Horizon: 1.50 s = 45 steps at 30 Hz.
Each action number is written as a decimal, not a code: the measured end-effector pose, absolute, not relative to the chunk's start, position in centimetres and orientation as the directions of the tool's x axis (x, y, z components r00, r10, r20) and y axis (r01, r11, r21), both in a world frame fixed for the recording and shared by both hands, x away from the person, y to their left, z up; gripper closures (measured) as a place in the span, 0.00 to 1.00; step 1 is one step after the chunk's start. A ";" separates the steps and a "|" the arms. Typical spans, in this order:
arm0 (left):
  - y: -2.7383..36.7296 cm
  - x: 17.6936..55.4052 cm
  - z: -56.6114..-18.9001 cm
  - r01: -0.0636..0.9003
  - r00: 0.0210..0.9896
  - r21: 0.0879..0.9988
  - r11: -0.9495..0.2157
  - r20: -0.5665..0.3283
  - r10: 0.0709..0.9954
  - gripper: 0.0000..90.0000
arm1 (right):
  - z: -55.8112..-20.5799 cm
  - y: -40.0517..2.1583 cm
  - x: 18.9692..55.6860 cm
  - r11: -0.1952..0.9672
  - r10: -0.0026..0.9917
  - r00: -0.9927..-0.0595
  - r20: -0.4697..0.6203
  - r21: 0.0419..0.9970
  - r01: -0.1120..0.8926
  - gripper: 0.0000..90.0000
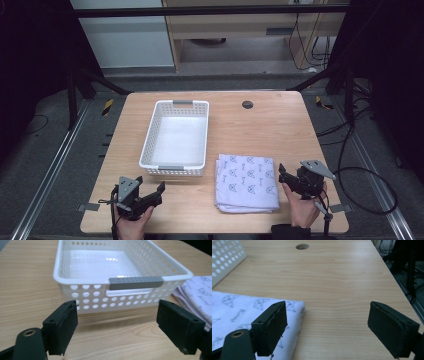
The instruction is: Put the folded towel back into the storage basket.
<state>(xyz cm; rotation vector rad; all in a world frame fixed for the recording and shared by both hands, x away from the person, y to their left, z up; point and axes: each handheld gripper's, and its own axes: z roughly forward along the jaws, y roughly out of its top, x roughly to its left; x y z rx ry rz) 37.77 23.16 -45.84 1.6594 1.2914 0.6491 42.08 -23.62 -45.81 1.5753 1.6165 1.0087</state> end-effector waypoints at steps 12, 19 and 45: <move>19.6 37.9 -46.1 0.474 0.393 0.875 -0.097 -0.111 0.913 0.21 | -45.1 -22.5 42.1 0.059 0.971 -0.231 0.064 0.870 0.490 0.20; 17.6 37.9 -46.3 0.481 0.430 0.869 -0.116 -0.119 0.895 0.23 | -44.2 -22.7 42.2 0.060 0.952 -0.291 0.089 0.882 0.467 0.27; 10.2 39.6 -47.4 0.523 0.551 0.822 -0.225 -0.125 0.825 0.33 | -44.9 -21.7 45.5 0.104 0.925 -0.361 0.118 0.835 0.540 0.34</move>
